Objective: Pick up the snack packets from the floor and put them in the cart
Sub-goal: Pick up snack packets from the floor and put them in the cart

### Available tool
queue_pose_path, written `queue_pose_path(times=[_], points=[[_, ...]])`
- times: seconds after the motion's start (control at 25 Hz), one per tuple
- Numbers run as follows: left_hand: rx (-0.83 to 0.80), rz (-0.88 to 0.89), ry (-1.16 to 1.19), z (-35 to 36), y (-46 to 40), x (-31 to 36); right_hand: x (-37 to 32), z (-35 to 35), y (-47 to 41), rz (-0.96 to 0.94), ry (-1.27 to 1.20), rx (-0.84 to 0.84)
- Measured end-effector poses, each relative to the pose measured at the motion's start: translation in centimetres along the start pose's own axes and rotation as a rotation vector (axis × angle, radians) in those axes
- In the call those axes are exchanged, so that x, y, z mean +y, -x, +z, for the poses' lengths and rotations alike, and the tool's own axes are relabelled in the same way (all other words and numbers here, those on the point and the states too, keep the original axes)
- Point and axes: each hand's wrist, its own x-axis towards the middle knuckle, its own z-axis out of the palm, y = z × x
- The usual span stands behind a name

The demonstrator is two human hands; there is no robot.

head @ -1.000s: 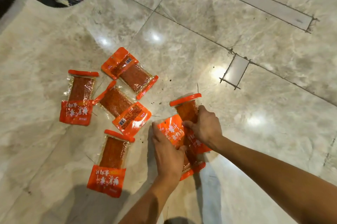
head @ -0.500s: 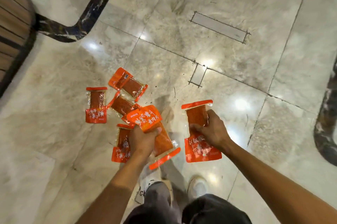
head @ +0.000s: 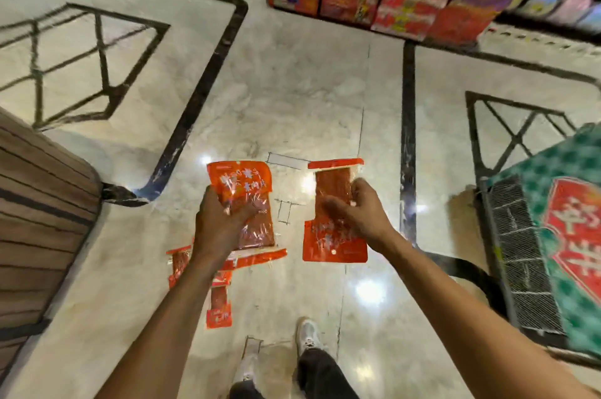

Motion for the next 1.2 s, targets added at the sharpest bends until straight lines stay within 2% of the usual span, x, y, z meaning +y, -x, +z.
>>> queue_pose_path(times=[0.16,0.28,0.4,0.6,0.92,1.2], points=[[-0.198,0.118,-0.053,-3.0,3.4,8.4,-6.7,-4.0,9.4,-0.018,-0.06,0.147],[-0.38,0.212,-0.046,-2.9,5.9,11.8,-7.8,-5.7,15.4,-0.025,-0.119,0.288],[-0.536,0.261,-0.036,-2.0,8.9,13.3,-6.8,-7.0,21.3,-0.011,-0.185,0.411],[-0.664,0.415,-0.026,1.8,19.1,14.4,-1.3,-9.5,33.7,0.084,-0.297,0.687],[-1.105,0.533,-0.14,10.4,41.5,9.0,11.6,-9.9,58.9,0.213,-0.553,1.067],[-1.437,0.599,-0.262,11.6,65.5,-1.0,20.8,-5.0,84.7,0.323,-0.648,1.317]])
